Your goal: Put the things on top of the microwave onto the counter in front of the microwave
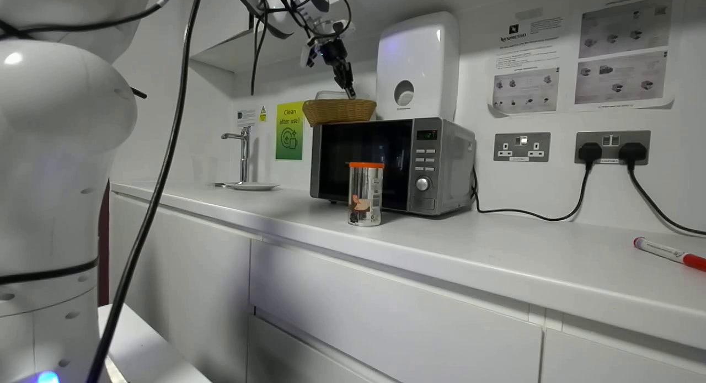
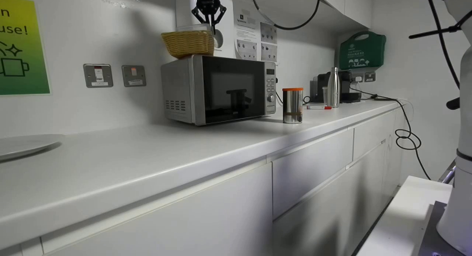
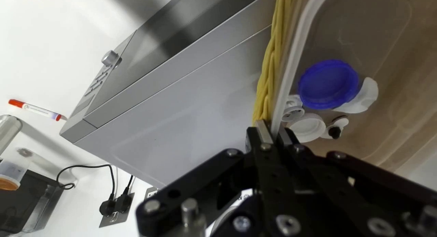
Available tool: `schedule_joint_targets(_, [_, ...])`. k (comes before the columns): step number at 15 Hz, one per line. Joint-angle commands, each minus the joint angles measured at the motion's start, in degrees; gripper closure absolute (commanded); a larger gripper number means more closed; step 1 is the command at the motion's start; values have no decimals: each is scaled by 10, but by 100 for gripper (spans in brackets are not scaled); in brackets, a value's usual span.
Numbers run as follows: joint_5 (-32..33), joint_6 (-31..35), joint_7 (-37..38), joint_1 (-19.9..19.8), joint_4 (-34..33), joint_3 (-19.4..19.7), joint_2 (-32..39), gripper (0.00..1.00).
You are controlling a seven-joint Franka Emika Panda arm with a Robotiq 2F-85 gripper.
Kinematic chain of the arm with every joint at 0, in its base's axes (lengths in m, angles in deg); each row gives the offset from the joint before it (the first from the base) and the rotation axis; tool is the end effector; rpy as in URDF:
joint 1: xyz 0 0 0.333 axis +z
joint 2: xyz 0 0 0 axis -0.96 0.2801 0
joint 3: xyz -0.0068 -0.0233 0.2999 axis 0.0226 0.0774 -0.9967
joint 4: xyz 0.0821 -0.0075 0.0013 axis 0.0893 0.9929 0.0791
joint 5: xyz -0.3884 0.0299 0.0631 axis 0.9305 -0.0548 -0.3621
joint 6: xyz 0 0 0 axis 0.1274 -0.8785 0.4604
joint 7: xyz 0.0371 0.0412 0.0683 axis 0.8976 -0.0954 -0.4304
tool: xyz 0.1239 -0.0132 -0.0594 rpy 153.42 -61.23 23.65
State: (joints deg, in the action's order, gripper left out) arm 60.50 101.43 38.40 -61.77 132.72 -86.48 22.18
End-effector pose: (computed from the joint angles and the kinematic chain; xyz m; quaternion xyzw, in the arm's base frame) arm 0.6431 0.1523 0.6268 0.9220 -0.3052 0.2203 0.0913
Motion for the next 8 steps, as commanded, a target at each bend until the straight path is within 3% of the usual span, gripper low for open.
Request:
schedule_joint_targets(1, [26, -30, -9, 4, -37, 9, 19, 99])
schedule_joint_targets(2, [66, -19, 6, 12, -30, 17, 16, 99])
schedule_joint_targets(8, [39, -26, -15, -7, -29, 14, 18, 99])
